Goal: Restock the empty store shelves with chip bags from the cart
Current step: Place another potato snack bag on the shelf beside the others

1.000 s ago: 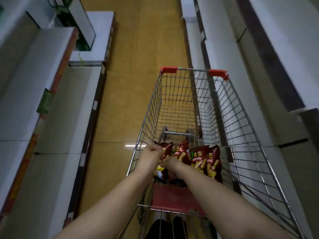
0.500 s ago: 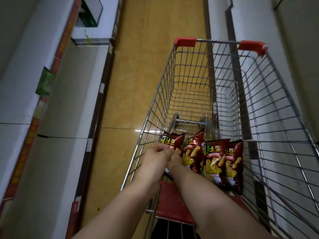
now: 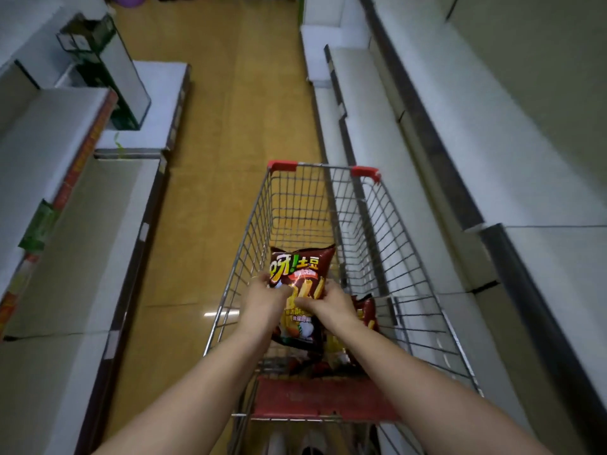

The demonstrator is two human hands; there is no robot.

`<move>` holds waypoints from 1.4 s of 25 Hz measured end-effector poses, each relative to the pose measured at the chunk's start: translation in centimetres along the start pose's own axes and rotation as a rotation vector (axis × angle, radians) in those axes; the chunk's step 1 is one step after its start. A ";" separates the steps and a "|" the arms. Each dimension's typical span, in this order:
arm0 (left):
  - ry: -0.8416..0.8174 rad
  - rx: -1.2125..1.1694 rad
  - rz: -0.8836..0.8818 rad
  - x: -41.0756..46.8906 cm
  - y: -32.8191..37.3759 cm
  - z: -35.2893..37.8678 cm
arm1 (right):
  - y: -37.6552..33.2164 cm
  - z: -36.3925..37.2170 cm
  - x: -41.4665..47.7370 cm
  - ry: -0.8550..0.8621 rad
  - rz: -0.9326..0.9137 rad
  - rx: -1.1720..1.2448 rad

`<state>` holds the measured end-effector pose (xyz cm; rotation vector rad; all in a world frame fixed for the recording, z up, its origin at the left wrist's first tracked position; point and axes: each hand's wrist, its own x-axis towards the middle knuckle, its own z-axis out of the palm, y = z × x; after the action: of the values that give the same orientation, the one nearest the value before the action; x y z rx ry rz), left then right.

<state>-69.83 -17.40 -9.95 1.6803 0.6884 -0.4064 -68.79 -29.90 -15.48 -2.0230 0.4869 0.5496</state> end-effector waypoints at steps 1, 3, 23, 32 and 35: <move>-0.025 0.001 0.035 -0.6 0.9 0.1 | -0.7 -1.8 -1.8 0.008 -0.041 0.075; -0.075 -0.002 0.065 -2.1 2.9 0.0 | -2.0 -4.8 -5.1 0.008 -0.129 0.241; -0.946 -0.078 0.682 -39.3 17.2 5.0 | -3.7 -25.9 -46.7 0.831 -0.672 0.236; -1.406 0.195 0.735 -55.9 13.9 13.3 | 4.9 -28.5 -64.0 1.464 -0.376 0.118; -1.498 0.262 0.720 -59.3 13.3 16.2 | 7.2 -29.7 -66.8 1.563 -0.250 0.099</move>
<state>-104.93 -47.65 32.63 1.2465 -1.0585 -1.0371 -122.00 -51.53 30.24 -2.0083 1.0589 -1.3174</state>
